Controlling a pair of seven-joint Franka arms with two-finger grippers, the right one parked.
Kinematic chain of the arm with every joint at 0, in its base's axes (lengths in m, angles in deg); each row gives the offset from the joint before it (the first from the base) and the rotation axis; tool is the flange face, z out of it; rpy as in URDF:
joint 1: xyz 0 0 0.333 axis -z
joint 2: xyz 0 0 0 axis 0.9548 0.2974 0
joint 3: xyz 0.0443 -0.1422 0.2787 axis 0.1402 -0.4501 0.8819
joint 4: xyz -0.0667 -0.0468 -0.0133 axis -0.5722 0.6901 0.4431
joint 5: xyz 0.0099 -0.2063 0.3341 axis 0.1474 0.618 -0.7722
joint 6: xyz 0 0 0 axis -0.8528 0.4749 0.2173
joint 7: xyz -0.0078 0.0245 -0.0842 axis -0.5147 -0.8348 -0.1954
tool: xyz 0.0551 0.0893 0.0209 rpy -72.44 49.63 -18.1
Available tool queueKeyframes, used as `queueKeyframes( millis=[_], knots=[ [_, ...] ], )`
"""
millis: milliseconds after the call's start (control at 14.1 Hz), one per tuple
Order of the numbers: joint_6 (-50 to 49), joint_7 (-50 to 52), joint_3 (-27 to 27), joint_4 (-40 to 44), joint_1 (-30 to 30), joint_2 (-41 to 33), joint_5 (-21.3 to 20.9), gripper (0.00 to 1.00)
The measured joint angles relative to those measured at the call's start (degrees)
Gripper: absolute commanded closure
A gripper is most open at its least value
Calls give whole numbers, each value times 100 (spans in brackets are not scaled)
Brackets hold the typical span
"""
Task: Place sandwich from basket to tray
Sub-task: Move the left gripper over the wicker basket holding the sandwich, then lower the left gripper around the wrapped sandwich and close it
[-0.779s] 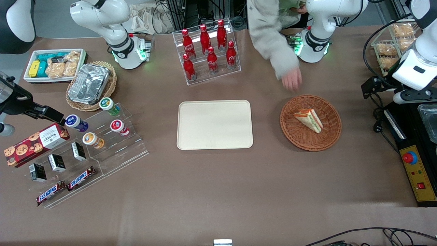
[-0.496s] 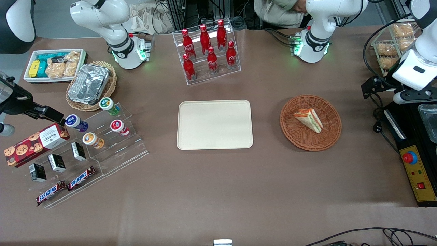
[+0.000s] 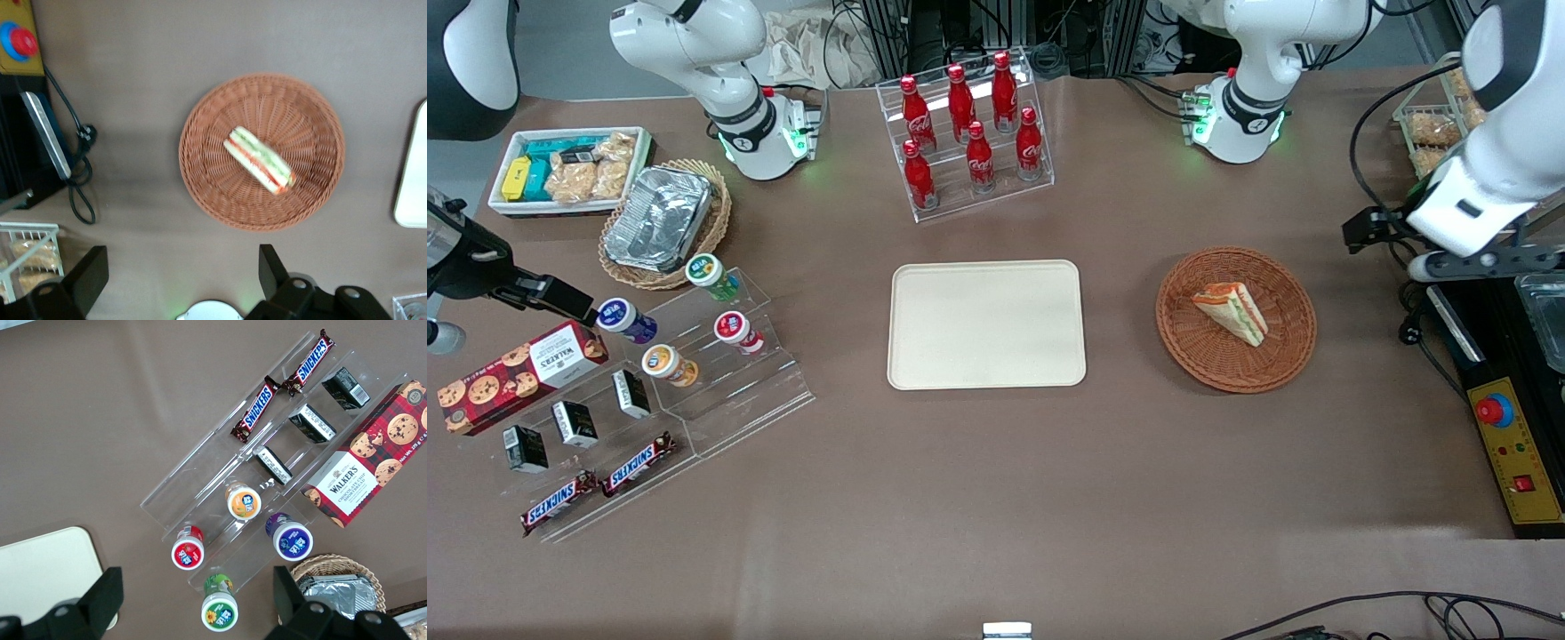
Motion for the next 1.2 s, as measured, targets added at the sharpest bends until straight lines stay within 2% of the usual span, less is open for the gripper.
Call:
queueKeyframes(
  millis=[283, 566, 708, 991, 1204],
  knots=[
    [583, 607, -16, -606, 222, -13, 33, 0],
    [1263, 982, -13, -1207, 274, -63, 326, 0],
    [1792, 1437, -12, -1560, 274, -82, 528, 0],
    [2712, 2224, -96, -2284, 282, -83, 663, 1],
    [3154, 2787, -193, -2688, 287, -36, 985, 2]
  ],
)
